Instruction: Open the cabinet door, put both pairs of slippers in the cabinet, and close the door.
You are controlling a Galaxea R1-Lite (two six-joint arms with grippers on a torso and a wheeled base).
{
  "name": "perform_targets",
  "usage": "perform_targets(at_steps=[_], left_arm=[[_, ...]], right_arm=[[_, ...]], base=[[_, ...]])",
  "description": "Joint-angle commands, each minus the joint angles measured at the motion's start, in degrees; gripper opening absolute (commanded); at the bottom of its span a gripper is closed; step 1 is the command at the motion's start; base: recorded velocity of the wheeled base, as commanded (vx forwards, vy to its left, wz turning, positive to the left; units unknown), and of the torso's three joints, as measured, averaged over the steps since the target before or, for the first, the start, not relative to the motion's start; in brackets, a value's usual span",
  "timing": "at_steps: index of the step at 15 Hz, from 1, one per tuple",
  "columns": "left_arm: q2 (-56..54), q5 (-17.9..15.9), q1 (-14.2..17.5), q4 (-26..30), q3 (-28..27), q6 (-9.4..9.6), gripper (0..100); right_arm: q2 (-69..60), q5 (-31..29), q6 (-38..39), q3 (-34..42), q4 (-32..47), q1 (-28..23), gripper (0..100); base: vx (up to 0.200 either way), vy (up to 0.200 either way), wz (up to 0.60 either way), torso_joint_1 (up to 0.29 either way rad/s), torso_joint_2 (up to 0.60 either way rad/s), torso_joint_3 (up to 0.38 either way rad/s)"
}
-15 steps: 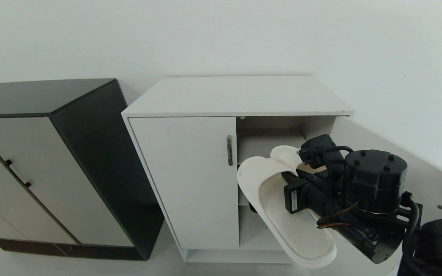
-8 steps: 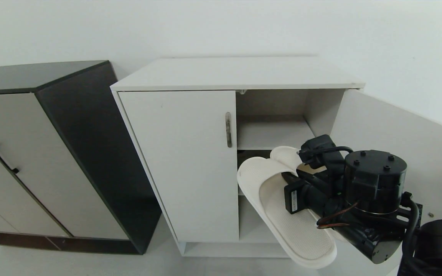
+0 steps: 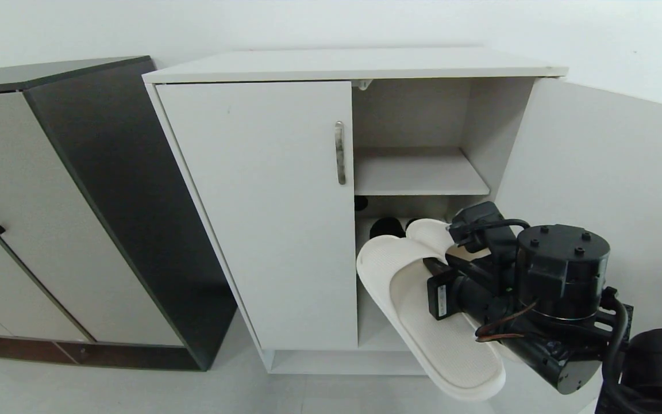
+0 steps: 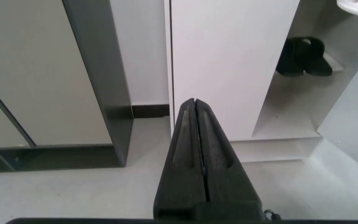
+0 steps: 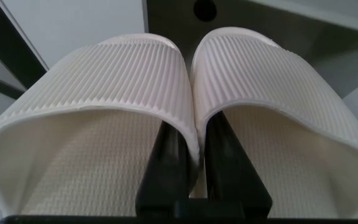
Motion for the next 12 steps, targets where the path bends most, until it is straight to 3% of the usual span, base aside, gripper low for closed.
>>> perform_targets(at_steps=[1,3,7,10,12], left_arm=[[-0.01,0.01,0.00,-0.02,0.00,0.02,0],[-0.01,0.01,0.00,-0.02,0.00,0.02,0],[-0.01,0.01,0.00,-0.02,0.00,0.02,0],[-0.01,0.01,0.00,-0.02,0.00,0.02,0],[-0.01,0.01,0.00,-0.02,0.00,0.02,0]], right_arm=[[0.15,0.28,0.12,0.08,-0.07,0.05,0],[0.41,0.54,0.21,0.43,-0.68,-0.04,0],[6.39,-0.33,-0.41,-0.44,-9.30,-1.45,0],[7.89,-9.74,3.02,-11.78,3.71,-1.10,0],[5.69,-16.86,13.04,-26.20,28.23,0.22,0]], base=[[0.000,0.000,0.00,-0.017,0.24,0.232],[0.000,0.000,0.00,-0.002,0.11,0.088],[0.000,0.000,0.00,0.001,0.02,0.022],[0.000,0.000,0.00,0.000,0.00,0.000],[0.000,0.000,0.00,0.000,0.00,0.000]])
